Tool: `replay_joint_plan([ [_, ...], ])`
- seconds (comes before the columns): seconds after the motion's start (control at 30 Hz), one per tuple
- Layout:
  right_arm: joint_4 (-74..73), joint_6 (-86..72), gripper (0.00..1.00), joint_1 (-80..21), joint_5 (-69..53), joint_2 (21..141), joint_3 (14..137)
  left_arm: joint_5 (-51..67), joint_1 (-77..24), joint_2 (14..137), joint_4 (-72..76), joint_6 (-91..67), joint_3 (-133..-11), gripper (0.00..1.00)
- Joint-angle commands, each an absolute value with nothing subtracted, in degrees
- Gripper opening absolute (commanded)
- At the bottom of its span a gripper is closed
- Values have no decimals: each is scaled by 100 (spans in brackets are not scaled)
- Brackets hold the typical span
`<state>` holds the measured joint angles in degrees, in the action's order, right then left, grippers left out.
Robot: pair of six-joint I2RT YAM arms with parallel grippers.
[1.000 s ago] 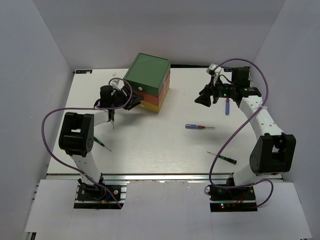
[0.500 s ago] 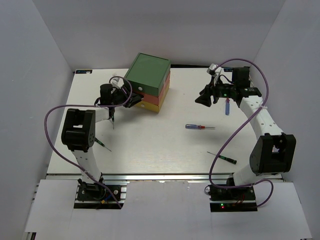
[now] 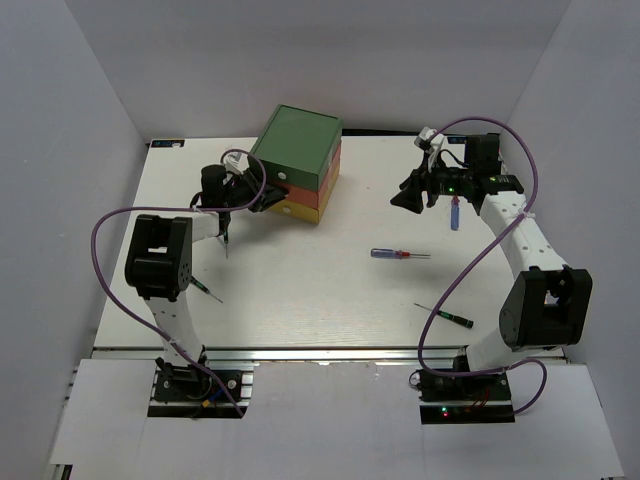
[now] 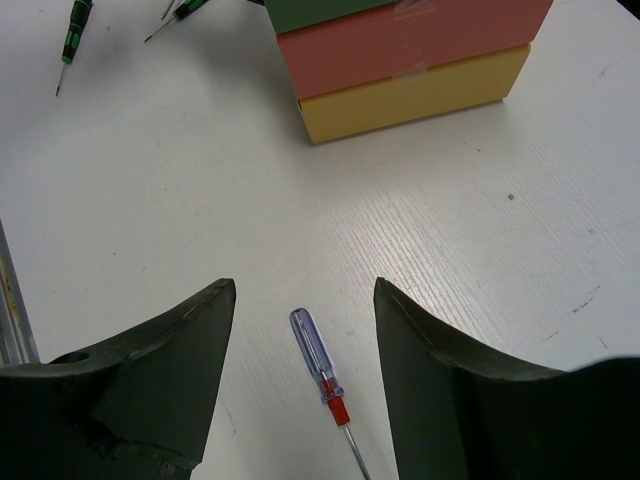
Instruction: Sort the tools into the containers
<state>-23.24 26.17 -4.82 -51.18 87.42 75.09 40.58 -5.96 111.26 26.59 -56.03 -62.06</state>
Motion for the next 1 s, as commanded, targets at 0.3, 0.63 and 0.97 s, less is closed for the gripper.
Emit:
replay_joint_plan([
  [0.3,-2408,2768,64,-396,-5195,8578,7374,4087,-492,9873,2689,-5326,-5099,31],
  [0.63,-2531,2970,64,-387,-5071,8604,7216,4078,-492,8702,2689,-5300,-3841,32],
  [0.97,-3005,4050,67,-396,-5150,8797,7145,4096,-492,8517,2681,-5361,-3779,60],
])
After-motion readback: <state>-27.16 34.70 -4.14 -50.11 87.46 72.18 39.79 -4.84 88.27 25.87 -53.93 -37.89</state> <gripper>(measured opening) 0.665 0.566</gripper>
